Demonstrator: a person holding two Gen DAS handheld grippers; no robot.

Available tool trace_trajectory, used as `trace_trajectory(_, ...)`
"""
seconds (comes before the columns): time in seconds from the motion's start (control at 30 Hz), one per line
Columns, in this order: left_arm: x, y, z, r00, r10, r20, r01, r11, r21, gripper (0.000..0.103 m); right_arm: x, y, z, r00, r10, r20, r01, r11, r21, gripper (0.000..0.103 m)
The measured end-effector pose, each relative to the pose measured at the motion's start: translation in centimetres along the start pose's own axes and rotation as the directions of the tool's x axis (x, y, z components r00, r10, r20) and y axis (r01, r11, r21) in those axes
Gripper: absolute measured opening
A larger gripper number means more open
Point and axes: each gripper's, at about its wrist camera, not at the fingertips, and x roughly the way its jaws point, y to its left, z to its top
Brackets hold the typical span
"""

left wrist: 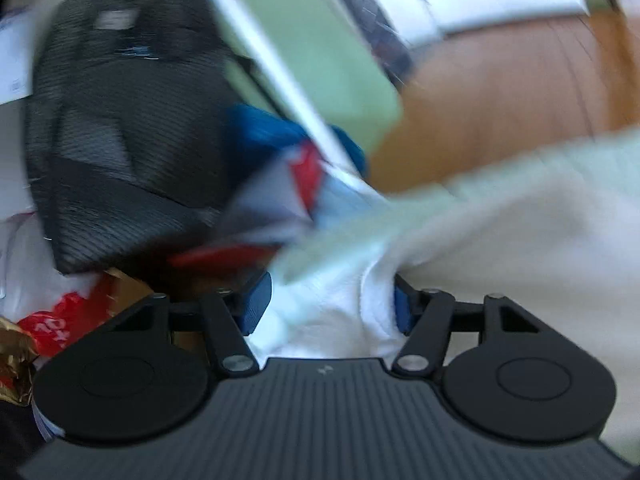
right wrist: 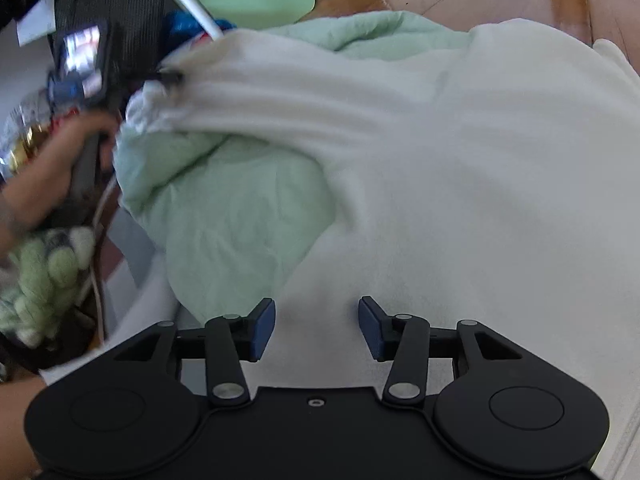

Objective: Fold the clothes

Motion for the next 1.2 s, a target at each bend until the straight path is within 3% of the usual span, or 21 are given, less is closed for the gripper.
trace_trajectory(0.07, 0.4, 1.6, 0.6, 1.0, -0.021, -0.022, 0.019, 0.996, -0.084, 0.075, 0.5, 0.0, -0.6, 0.999, -0.04, -0.022, 0.039, 0.999, -0.02, 0.052)
trace_trajectory(0.23, 0.5, 2.0, 1.2, 1.0, 0.014, -0.007, -0.014, 0.998, -0.054, 0.084, 1.3, 0.9, -0.9, 0.99, -0.121, -0.075, 0.113, 0.988, -0.11, 0.053)
trace_trajectory(0.33, 0.1, 2.4, 2.9, 0.999, -0.037, 0.027, 0.039, 0.996, -0.076, 0.084, 1.5, 1.1, -1.3, 0.986, -0.143, -0.086, 0.129, 0.98, -0.154, 0.054)
trace_trajectory(0.43, 1.5, 3.4, 5.3, 0.999, -0.017, 0.034, 0.02, 0.997, -0.07, 0.084, 1.6, 1.1, -1.8, 0.982, -0.161, -0.094, 0.141, 0.971, -0.192, 0.055)
trace_trajectory(0.57, 3.4, 4.7, 6.4, 0.996, 0.018, -0.089, -0.025, 0.996, -0.084, 0.086, 1.5, 1.2, -2.2, 0.979, -0.18, -0.094, 0.156, 0.963, -0.22, 0.055)
trace_trajectory(0.63, 2.3, 5.2, 6.3, 0.998, -0.027, -0.054, 0.019, 0.99, -0.138, 0.084, 1.2, 1.3, -2.4, 0.977, -0.193, -0.094, 0.166, 0.957, -0.237, 0.055)
trace_trajectory(0.67, 0.6, 4.9, 5.9, 0.998, -0.068, 0.014, 0.069, 0.988, -0.136, 0.085, 1.0, 1.3, -2.5, 0.976, -0.196, -0.097, 0.168, 0.955, -0.242, 0.055)
trace_trajectory(0.7, -1.7, 4.3, 5.1, 0.982, -0.156, 0.102, 0.166, 0.981, -0.096, 0.087, 0.7, 1.3, -2.5, 0.975, -0.198, -0.101, 0.169, 0.955, -0.243, 0.055)
trace_trajectory(0.73, -4.1, 3.3, 4.3, 0.954, -0.256, 0.154, 0.263, 0.964, -0.027, 0.093, 0.4, 1.2, -2.6, 0.974, -0.199, -0.111, 0.168, 0.957, -0.235, 0.055)
trace_trajectory(0.8, -7.9, 1.2, 2.9, 0.938, -0.317, 0.137, 0.312, 0.948, 0.059, 0.093, -0.5, 0.8, -2.6, 0.977, -0.153, -0.146, 0.127, 0.976, -0.175, 0.056)
trace_trajectory(0.87, -11.0, -0.1, 1.7, 0.921, -0.381, 0.084, 0.371, 0.921, 0.116, 0.093, -1.8, 0.0, -2.8, 0.983, -0.006, -0.181, -0.001, 0.999, -0.039, 0.056)
trace_trajectory(0.97, -16.6, -0.9, 0.2, 0.851, -0.525, 0.026, 0.512, 0.84, 0.18, 0.093, -3.7, -1.1, -3.2, 0.956, 0.22, -0.196, -0.188, 0.967, 0.17, 0.056)
trace_trajectory(1.0, -18.3, -1.1, 0.0, 0.828, -0.561, 0.009, 0.547, 0.81, 0.211, 0.093, -4.4, -0.9, -3.6, 0.953, 0.231, -0.197, -0.202, 0.966, 0.159, 0.056)
trace_trajectory(1.1, -22.0, -2.5, -0.4, 0.79, -0.607, -0.082, 0.603, 0.746, 0.284, 0.093, -6.4, 0.8, -5.2, 0.967, 0.153, -0.202, -0.16, 0.987, -0.02, 0.056)
trace_trajectory(1.2, -23.8, -4.0, -1.8, 0.72, -0.663, -0.206, 0.691, 0.657, 0.302, 0.093, -8.4, 2.5, -6.8, 0.978, 0.074, -0.193, -0.113, 0.973, -0.199, 0.056)
